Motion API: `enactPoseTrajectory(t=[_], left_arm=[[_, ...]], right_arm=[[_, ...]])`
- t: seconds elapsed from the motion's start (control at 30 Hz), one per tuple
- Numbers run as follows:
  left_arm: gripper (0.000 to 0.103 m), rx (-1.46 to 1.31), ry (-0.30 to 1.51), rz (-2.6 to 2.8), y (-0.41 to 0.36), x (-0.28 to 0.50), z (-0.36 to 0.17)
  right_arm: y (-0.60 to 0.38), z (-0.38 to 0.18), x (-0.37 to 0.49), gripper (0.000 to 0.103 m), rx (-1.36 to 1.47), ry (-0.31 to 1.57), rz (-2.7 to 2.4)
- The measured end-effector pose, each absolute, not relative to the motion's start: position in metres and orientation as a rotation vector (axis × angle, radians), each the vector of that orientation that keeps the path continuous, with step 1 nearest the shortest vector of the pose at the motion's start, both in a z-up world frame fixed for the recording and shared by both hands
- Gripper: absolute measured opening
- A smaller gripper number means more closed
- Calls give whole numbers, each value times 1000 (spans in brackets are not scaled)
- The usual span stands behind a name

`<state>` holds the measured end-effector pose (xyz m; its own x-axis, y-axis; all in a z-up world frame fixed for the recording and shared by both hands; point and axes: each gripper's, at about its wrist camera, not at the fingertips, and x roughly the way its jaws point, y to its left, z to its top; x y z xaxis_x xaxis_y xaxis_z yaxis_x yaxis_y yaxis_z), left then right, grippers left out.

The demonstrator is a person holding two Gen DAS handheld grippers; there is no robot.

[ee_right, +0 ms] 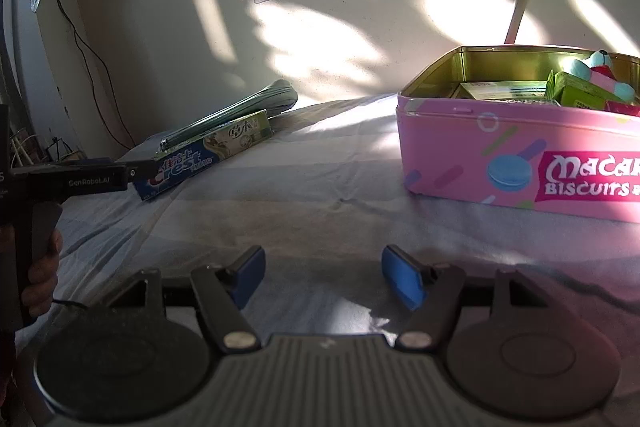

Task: Organize objects
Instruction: 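Reach the left gripper to the Crest toothpaste box and grasp it, then carry the toothpaste box with the left gripper and release it into the tin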

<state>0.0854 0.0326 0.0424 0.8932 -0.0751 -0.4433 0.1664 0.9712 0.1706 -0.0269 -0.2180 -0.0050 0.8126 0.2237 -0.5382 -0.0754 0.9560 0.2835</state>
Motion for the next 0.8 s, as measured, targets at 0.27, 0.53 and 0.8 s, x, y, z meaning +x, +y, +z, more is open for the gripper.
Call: enactPoseTrajectory(t=[0.27,0.53,0.8], left_arm=[[94,213,516,-92,40,125,26],[40,162,575,-209,37,113,23],[32,164,559,-425,4,41,20]], right_arm=[[-224,-7,-28,67,304,596,172],[-225,-6,-28,67,321,590,176],[-215,-2,-32,67,257,582,194]])
